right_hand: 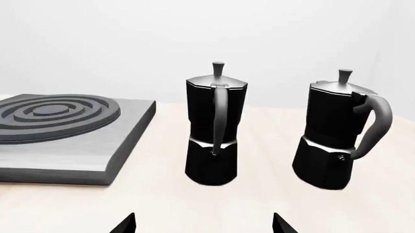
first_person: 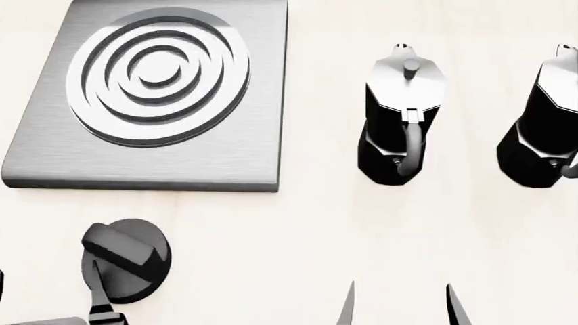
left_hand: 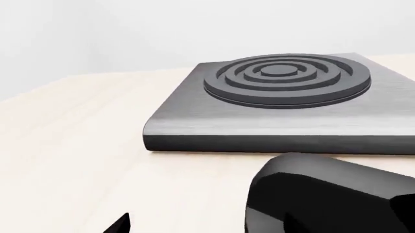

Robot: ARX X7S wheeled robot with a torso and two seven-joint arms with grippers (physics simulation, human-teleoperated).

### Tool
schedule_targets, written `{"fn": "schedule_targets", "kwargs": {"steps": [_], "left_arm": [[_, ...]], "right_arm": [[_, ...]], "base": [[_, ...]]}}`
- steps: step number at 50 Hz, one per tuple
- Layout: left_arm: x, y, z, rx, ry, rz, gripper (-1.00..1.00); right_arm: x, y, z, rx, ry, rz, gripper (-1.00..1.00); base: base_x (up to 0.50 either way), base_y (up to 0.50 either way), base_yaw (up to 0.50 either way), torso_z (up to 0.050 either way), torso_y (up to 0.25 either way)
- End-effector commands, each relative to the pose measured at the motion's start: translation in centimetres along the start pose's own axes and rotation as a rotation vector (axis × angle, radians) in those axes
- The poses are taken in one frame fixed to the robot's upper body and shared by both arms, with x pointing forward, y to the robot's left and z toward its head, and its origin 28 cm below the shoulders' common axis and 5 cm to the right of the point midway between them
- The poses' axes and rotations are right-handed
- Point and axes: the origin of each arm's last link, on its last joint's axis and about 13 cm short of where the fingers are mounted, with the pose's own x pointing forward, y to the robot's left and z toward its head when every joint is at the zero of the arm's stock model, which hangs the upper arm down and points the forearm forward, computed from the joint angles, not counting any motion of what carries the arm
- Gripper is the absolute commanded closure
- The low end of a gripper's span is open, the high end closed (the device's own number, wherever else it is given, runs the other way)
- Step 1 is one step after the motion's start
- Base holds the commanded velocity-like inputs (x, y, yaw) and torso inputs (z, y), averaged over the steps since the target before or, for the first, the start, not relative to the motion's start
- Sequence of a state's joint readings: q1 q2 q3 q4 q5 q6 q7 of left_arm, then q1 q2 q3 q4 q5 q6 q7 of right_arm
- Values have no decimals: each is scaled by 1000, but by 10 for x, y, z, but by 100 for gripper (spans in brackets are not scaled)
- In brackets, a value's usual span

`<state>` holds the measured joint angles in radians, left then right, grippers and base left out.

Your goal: Turn off the stove.

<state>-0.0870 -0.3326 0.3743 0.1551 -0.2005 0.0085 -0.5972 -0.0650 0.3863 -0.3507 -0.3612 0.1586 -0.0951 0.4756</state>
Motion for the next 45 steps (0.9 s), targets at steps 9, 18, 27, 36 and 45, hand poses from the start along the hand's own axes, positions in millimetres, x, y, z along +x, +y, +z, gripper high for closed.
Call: {"fn": "schedule_targets", "kwargs": {"steps": [9, 18, 27, 36, 45], "left_arm": [[16, 6, -8, -15, 21, 40, -100], [21, 7, -8, -15, 14, 54, -100], [27, 9, -8, -8, 9, 69, -100], [25, 12, -1, -16, -2, 84, -100], [14, 13, 12, -23, -28, 60, -100]], "right_arm": [[2, -1, 0, -11, -9, -1, -100], [2, 0, -1, -12, -9, 0, -100], [2, 0, -1, -12, -8, 0, -100], [2, 0, -1, -11, -8, 0, -100], [2, -1, -1, -11, -5, -2, -100]], "base": [[0, 0, 0, -2, -2], [0, 0, 0, 0, -1], [0, 0, 0, -1, -2], [0, 0, 0, 0, -1], [0, 0, 0, 0, 0]]}}
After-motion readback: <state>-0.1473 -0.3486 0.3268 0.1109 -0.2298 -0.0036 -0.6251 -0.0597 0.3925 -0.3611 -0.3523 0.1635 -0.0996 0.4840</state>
